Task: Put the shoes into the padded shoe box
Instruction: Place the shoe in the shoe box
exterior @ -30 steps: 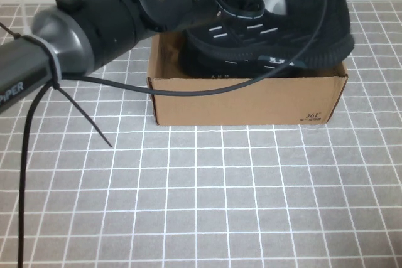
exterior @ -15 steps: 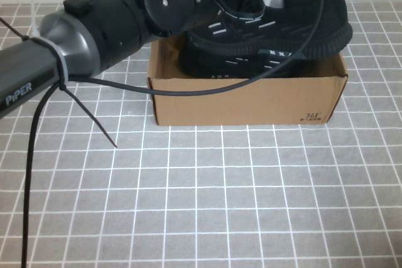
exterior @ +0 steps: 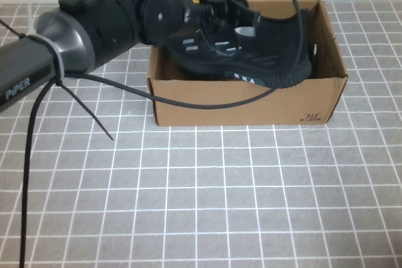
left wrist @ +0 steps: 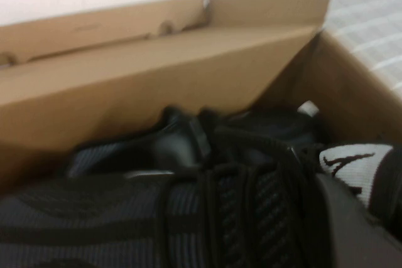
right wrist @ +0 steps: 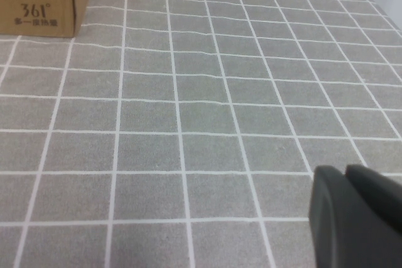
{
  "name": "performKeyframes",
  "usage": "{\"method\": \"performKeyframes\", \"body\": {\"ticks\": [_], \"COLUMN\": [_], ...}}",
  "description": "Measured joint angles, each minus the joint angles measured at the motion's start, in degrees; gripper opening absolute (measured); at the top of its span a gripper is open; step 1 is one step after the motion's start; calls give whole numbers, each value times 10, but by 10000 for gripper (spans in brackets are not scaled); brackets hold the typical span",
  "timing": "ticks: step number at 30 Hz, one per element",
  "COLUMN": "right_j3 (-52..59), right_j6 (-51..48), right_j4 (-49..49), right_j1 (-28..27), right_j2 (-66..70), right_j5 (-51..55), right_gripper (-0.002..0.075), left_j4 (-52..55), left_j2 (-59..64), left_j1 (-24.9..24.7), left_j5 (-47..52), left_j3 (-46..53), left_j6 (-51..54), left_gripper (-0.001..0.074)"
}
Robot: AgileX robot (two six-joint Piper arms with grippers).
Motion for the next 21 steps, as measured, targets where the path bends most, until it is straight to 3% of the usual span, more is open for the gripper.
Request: {"method": "performKeyframes", "body": {"ticks": [6, 11, 21], "right_j3": [0, 0, 0], "right_j6": [0, 0, 0], "right_j4": [0, 0, 0], "right_j1": [0, 0, 0], "right_j2": [0, 0, 0], "right_j5": [0, 0, 0], "right_gripper": [-8, -8, -8], "left_j4": [136, 169, 175], "left_j2": [0, 0, 0], "left_j1": [0, 0, 0], "left_j5": [36, 36, 4], "left_j3": [-1, -1, -1], "left_j6": [-172, -275, -354], "left_gripper": [13, 13, 13]}}
